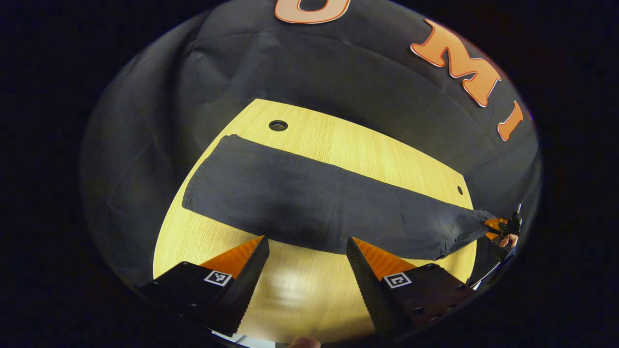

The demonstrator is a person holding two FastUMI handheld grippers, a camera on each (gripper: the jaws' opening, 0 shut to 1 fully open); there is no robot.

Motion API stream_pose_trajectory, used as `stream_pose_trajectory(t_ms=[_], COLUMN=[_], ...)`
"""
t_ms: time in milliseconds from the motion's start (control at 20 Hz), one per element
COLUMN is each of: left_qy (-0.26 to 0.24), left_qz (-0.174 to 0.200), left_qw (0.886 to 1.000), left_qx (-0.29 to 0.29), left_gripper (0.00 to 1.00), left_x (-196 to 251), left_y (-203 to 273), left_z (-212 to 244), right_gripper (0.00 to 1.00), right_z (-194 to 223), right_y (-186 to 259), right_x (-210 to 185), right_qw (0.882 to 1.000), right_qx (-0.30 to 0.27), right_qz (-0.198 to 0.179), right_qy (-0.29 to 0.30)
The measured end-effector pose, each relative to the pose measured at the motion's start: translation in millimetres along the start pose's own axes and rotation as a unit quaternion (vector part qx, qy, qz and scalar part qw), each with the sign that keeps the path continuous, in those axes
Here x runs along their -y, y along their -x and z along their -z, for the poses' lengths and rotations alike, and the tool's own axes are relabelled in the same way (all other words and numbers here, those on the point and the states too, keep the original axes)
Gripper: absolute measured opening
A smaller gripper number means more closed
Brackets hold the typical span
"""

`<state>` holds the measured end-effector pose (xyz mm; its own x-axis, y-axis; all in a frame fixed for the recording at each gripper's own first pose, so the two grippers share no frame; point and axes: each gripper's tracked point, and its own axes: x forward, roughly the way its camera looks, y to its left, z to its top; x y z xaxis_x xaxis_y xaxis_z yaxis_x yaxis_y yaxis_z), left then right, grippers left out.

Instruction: Grasp the waist and the cuffs of the jeans and fold them to make the two legs overlap; first hold the waist and fold one-third of the jeans toward the cuffs, then hold the cuffs and fold the remaining one-third in the same direction to finish folding.

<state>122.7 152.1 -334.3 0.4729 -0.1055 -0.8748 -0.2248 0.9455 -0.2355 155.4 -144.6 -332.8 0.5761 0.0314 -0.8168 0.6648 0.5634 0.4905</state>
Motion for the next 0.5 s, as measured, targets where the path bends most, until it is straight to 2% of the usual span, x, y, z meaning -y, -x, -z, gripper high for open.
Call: stream_pose_trajectory(t_ms=[250,500], left_qy=[0.001,0.016], left_qz=[0.007,0.004], left_qw=[1.000,1.000], left_qx=[0.007,0.008], left_gripper=[0.98,0.98], left_x=[-11,-36], left_y=[6,11], left_z=[4,11], right_gripper=[0.19,0.19], right_z=[12,45], right_y=[34,57], right_x=[-45,-102], right_qw=[0.998,0.992], right_qx=[0.025,0.031], right_qz=[-0.029,-0.058], right_qy=[0.042,0.111])
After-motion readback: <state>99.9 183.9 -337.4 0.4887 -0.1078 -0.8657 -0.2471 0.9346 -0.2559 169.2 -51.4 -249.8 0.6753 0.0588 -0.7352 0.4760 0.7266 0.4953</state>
